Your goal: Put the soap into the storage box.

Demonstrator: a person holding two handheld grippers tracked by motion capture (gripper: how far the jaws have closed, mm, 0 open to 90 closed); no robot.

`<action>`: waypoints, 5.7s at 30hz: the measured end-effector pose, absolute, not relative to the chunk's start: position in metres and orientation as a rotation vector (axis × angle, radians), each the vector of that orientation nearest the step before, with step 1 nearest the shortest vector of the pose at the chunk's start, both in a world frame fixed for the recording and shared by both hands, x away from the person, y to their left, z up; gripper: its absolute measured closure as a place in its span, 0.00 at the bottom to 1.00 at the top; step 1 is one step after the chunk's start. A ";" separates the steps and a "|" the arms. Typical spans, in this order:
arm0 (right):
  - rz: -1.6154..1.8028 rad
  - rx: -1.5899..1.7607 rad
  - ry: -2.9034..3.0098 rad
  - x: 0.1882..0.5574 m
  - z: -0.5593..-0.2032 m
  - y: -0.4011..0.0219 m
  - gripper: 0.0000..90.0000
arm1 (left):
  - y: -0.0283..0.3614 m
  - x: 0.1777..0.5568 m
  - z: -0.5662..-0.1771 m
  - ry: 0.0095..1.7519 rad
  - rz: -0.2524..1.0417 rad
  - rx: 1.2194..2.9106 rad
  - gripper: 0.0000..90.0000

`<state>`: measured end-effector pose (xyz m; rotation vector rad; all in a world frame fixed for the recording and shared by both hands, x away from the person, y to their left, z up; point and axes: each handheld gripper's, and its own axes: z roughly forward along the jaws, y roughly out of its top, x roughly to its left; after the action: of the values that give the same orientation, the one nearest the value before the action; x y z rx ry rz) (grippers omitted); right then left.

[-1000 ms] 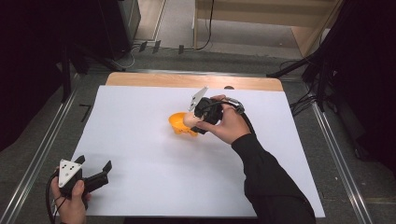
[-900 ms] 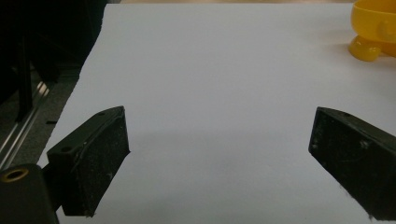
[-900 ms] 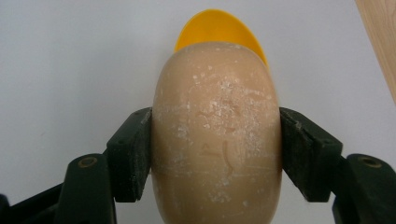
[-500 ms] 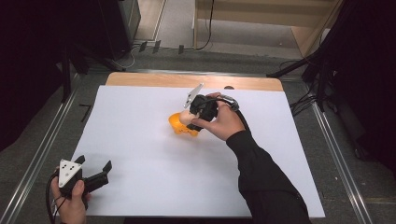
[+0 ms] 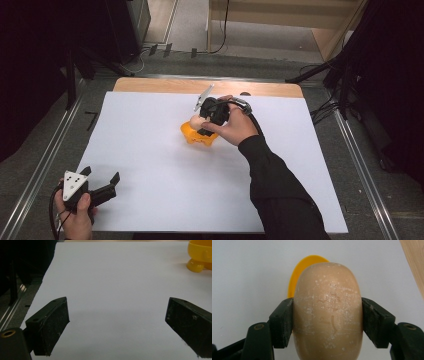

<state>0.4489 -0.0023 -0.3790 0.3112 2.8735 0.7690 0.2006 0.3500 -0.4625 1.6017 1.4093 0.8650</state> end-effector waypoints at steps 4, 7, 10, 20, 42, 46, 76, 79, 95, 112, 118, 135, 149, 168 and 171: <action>0.757 0.311 2.890 0.449 -0.381 0.003 0.37 | 0.350 0.201 -0.463 1.409 0.864 1.601 0.06; 0.757 0.315 2.890 0.450 -0.383 0.004 0.37 | 0.350 0.201 -0.462 1.408 0.864 1.602 0.06; 0.757 0.324 2.894 0.450 -0.383 0.005 0.37 | 0.350 0.201 -0.462 1.410 0.861 1.599 0.06; 0.760 0.331 2.908 0.451 -0.386 0.007 0.37 | 0.350 0.201 -0.463 1.410 0.862 1.599 0.06; 0.803 0.353 2.868 0.451 -0.385 -0.006 0.33 | 0.351 0.200 -0.463 1.408 0.863 1.598 0.06; 0.816 0.373 2.880 0.449 -0.386 -0.013 0.33 | 0.351 0.200 -0.463 1.409 0.862 1.598 0.06; 0.978 0.618 2.752 0.420 -0.396 -0.095 0.15 | 0.350 0.200 -0.462 1.410 0.864 1.605 0.06; 0.971 0.632 2.730 0.416 -0.397 -0.104 0.15 | 0.350 0.201 -0.463 1.410 0.864 1.604 0.06; 0.965 0.714 2.672 0.384 -0.412 -0.150 0.14 | 0.350 0.201 -0.463 1.411 0.865 1.604 0.06; 1.014 0.831 2.583 0.358 -0.438 -0.193 0.11 | 0.350 0.201 -0.463 1.413 0.868 1.604 0.06; 1.027 0.861 2.573 0.350 -0.446 -0.202 0.08 | 0.350 0.201 -0.463 1.414 0.869 1.603 0.06; 1.058 0.937 2.509 0.321 -0.459 -0.233 0.07 | 0.350 0.200 -0.462 1.413 0.873 1.602 0.06; 1.078 1.032 2.436 0.292 -0.470 -0.268 0.02 | 0.349 0.200 -0.462 1.406 0.885 1.614 0.06; 1.081 1.079 2.348 0.257 -0.480 -0.295 0.00 | 0.348 0.200 -0.462 1.401 0.883 1.617 0.06; 1.081 1.080 2.342 0.255 -0.480 -0.299 0.00 | 0.348 0.200 -0.462 1.402 0.884 1.616 0.06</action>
<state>0.2547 -0.2985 -0.4805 1.0796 2.3421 1.0812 0.2001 0.3483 -0.4624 1.6163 1.4021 0.8838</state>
